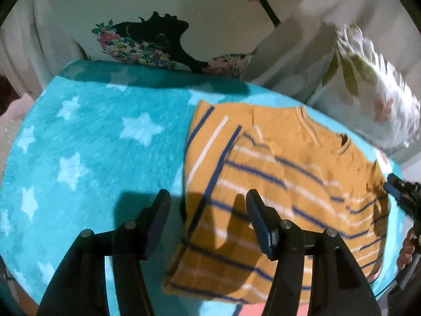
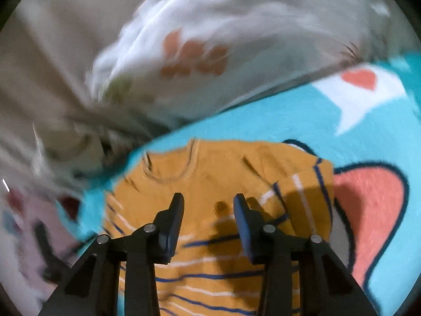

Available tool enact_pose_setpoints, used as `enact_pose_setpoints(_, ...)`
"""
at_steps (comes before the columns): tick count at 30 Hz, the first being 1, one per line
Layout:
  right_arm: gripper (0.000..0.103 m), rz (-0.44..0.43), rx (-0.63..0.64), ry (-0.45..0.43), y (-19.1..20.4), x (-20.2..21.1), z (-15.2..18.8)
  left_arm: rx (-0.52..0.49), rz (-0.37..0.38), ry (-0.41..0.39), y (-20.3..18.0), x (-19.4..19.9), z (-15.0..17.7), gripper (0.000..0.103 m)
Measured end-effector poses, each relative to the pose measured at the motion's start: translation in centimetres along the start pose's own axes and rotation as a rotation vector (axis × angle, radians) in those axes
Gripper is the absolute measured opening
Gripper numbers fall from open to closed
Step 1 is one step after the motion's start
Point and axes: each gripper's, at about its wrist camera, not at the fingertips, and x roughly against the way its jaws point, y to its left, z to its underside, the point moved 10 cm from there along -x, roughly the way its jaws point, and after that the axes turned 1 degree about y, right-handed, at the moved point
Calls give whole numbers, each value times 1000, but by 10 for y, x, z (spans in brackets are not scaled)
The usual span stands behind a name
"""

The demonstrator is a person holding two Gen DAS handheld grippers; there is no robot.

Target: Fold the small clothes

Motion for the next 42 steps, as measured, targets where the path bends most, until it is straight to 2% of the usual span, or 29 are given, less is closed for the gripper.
enact_pose_setpoints(3, 43, 111, 89, -5, -5, -20, 2, -22, -53, 11, 1, -7, 12, 62)
enact_pose_setpoints(5, 40, 179, 96, 33, -23, -37, 4, 7, -78, 27, 9, -13, 17, 62)
enact_pose_setpoints(8, 40, 208, 103, 9, -24, -29, -1, 69, -73, 28, 19, -7, 22, 62)
enact_pose_setpoints(14, 43, 141, 83, -5, -20, 21, 21, 124, -93, 1, 35, 15, 32, 62)
enact_pose_setpoints(19, 43, 72, 94, 2, -19, 52, 69, 136, -106, 17, 35, 18, 52, 66)
enact_pose_setpoints(22, 43, 97, 105, 43, -30, 48, 92, 100, -116, 48, 28, 6, 61, 66)
enact_pose_setpoints(25, 43, 89, 65, 40, -43, 55, 100, 18, -169, 38, 24, -8, 60, 66)
enact_pose_setpoints(27, 43, 89, 76, 31, -42, 61, 100, -12, -153, 55, 21, -15, 61, 37)
enact_pose_setpoints(28, 43, 96, 92, 31, -41, 63, 101, -19, -149, 83, 20, -18, 63, 14)
enact_pose_setpoints(30, 43, 109, 115, 33, -41, 65, 103, -19, -192, 63, 24, -11, 57, 9)
enact_pose_setpoints(37, 43, 81, 114, 26, -49, 75, 110, 8, -290, 44, 38, 9, 52, 8)
enact_pose_setpoints(38, 44, 78, 108, 23, -50, 75, 111, 6, -319, 42, 40, 12, 53, 0)
enact_pose_setpoints(39, 44, 76, 104, 21, -50, 74, 110, 2, -354, 39, 44, 15, 54, 0)
enact_pose_setpoints(42, 44, 83, 82, 14, -56, 78, 113, 23, -341, 49, 51, 18, 60, 0)
